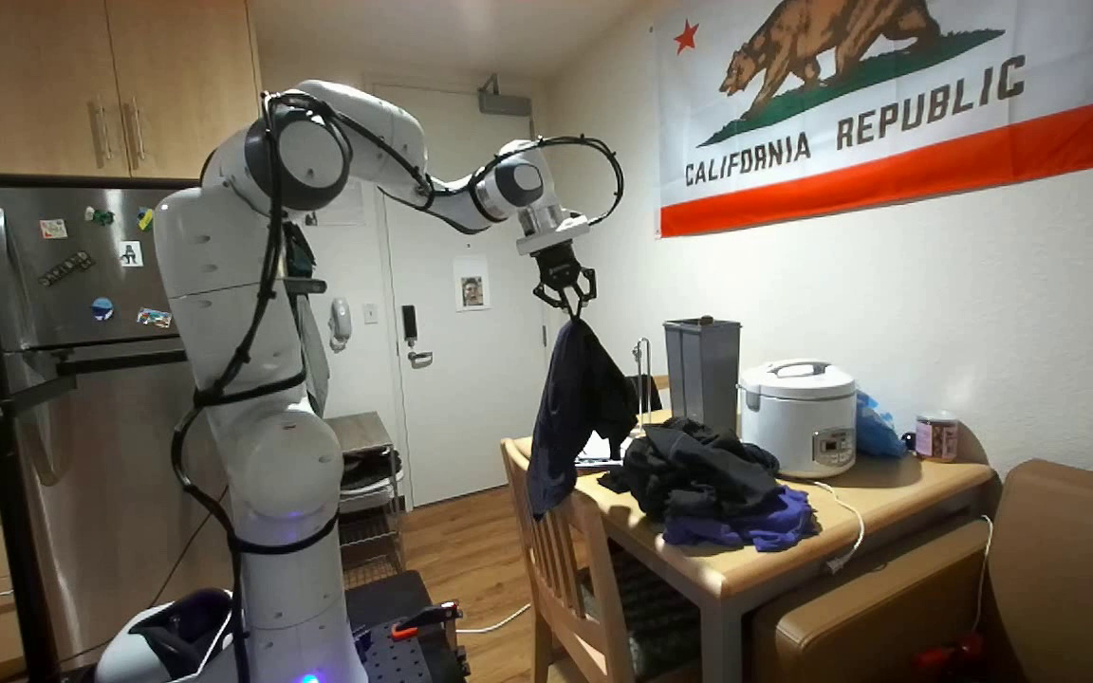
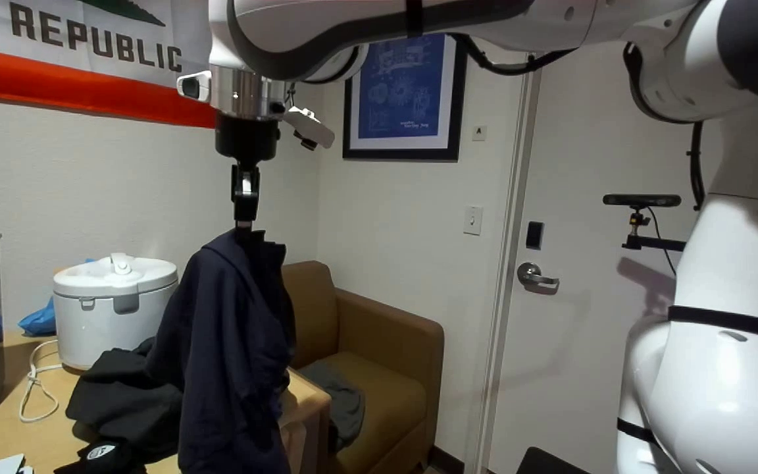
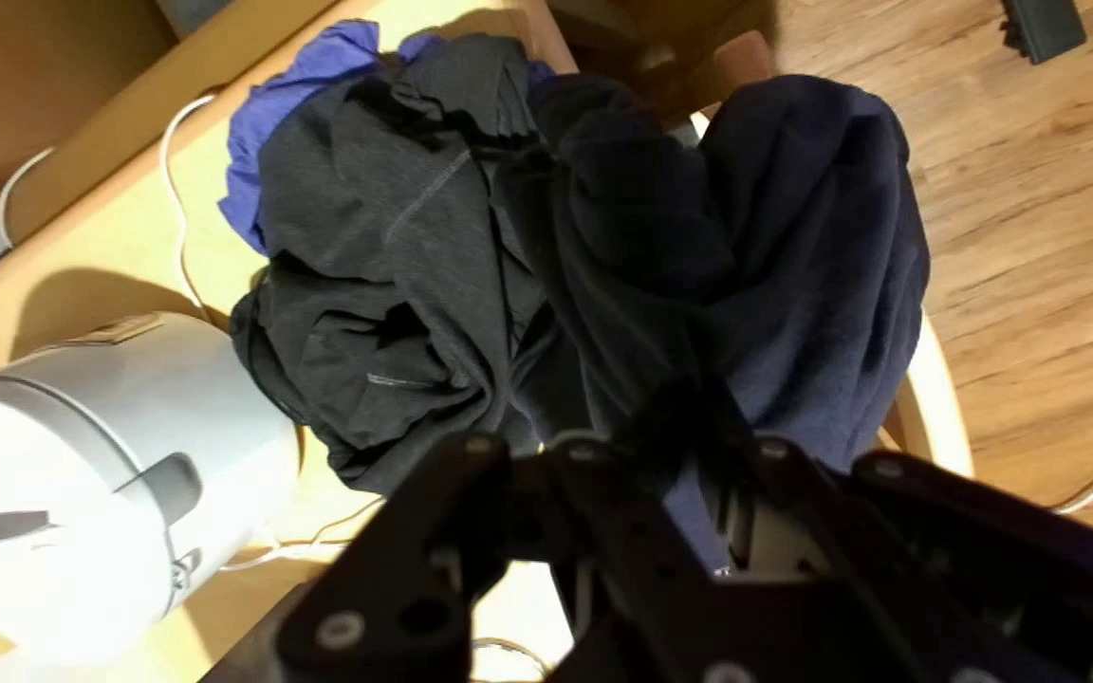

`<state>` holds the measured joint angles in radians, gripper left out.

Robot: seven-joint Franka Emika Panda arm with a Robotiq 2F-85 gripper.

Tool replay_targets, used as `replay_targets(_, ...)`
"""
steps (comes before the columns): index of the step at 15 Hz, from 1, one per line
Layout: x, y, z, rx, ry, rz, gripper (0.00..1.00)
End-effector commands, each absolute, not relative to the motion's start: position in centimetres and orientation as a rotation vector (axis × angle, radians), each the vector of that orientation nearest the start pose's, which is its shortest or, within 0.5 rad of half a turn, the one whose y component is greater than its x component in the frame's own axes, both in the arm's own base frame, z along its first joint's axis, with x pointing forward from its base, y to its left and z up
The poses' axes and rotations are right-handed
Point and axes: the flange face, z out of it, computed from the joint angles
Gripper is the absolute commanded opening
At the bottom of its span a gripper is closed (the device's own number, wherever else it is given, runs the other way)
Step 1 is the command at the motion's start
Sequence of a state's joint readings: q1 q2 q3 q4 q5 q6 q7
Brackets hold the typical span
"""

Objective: Remove the clothing from the backrest of the chair and place them on the table

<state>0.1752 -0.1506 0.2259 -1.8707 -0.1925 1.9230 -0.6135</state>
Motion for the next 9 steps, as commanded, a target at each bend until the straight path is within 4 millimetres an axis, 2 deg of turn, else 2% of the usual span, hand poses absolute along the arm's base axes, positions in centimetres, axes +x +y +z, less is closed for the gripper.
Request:
replay_targets(1,48.0,19.6,62.4,-2.993,-1.684,-0.355,0.03)
replay_targets(4,47.0,19.7,63.5,-3.034,-1.706,-0.420,0.03)
replay_targets(5,48.2,19.8,62.5,-2.989,-1.719,-0.384,0.07)
replay_targets(9,47.7,20.0,63.1,-3.002,-1.714,-0.407,0.07)
